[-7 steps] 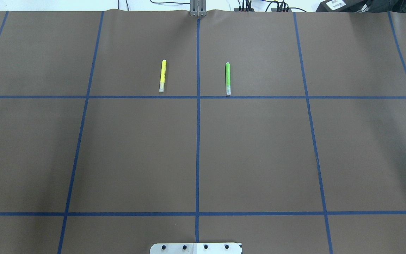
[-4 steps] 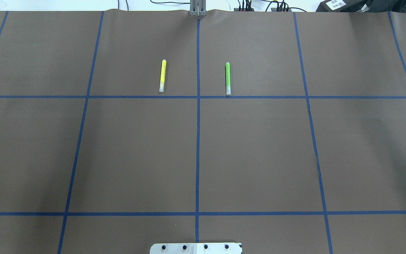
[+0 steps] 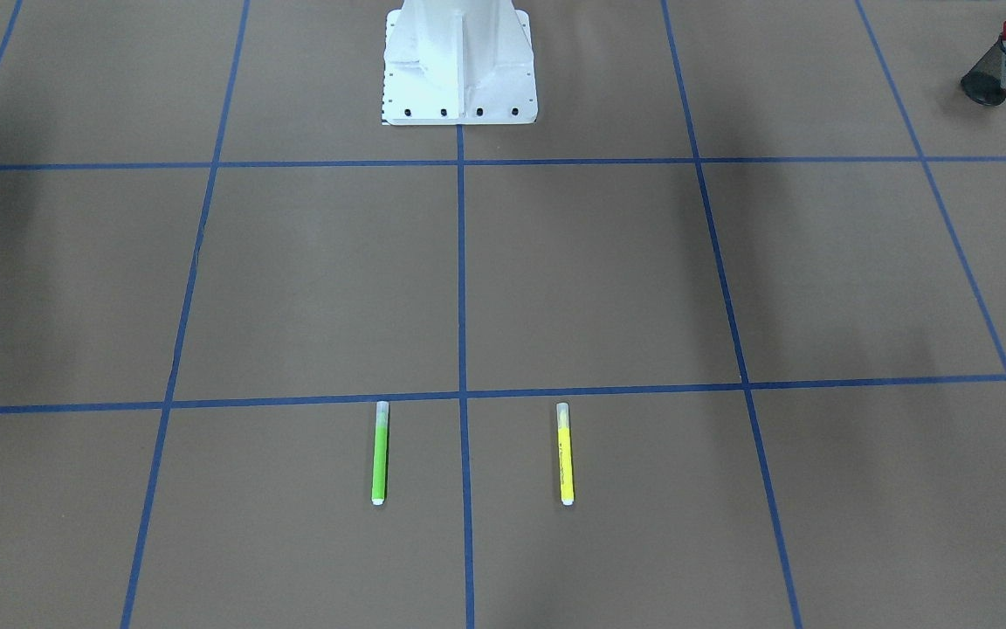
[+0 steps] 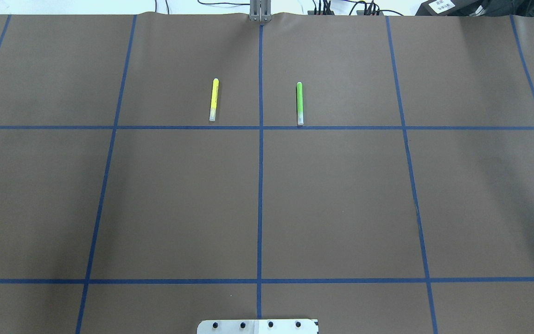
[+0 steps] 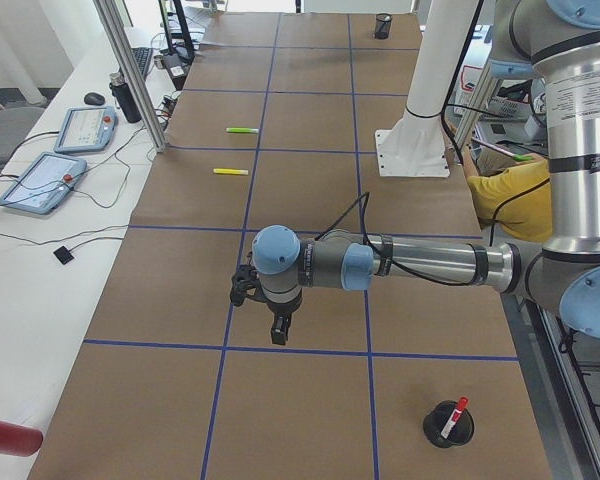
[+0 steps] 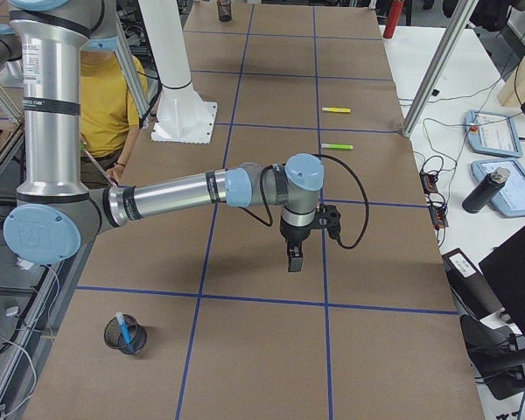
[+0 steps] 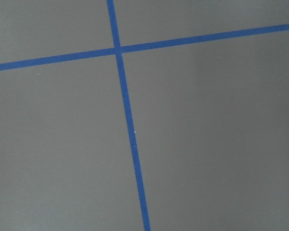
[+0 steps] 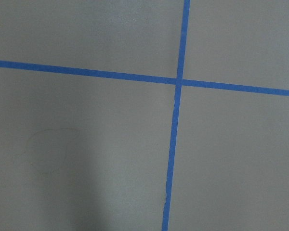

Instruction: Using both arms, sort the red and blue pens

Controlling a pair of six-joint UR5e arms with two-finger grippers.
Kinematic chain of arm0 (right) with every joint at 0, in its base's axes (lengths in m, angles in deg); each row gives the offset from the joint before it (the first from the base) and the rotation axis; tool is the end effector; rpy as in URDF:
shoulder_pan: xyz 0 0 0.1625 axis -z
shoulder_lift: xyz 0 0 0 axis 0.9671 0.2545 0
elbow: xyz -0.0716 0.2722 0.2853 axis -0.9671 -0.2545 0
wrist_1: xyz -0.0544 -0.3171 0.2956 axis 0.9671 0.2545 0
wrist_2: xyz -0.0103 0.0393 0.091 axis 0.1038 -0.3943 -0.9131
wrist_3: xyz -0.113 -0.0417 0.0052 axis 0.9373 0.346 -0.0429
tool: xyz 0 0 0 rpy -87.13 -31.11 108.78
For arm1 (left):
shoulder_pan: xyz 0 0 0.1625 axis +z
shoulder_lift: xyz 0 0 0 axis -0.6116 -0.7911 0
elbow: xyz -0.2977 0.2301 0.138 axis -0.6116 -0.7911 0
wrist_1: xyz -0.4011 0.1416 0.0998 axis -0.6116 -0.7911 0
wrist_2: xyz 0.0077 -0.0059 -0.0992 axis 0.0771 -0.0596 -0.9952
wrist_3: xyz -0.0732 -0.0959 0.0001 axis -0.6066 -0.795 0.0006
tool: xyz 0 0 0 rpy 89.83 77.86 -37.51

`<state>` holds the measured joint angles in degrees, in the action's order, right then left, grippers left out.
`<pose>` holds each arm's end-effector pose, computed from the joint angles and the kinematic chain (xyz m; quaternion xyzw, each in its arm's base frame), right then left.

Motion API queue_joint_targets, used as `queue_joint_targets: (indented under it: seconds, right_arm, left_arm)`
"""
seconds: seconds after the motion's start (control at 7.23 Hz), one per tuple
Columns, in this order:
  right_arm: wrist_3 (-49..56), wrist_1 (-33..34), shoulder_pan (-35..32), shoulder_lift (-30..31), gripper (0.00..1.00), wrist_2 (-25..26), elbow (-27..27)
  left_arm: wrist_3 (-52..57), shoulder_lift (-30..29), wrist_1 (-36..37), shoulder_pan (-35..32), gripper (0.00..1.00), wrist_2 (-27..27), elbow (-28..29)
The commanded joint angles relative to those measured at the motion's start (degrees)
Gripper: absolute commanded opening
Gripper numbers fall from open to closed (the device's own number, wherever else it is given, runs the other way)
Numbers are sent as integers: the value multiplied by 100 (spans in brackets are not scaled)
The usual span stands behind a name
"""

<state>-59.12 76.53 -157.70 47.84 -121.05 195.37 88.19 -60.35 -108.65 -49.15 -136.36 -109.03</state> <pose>-0.0046 -0.4947 0.5574 0.0096 -0.3204 -0.0431 0.9463 -0.0206 -0.4541 0.6125 0.0250 0.3961 0.0715 0.9151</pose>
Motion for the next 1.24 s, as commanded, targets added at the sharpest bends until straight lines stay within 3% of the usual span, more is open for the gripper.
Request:
queue_joint_targets:
  seconds: [0.0, 1.11]
  right_arm:
    - [-1, -97, 0, 11, 100, 0, -56]
    - [8, -106, 0, 3, 100, -132, -65]
  left_arm:
    - [-7, 24, -3, 2, 100, 50, -24]
    - [1, 33, -3, -7, 100, 59, -138]
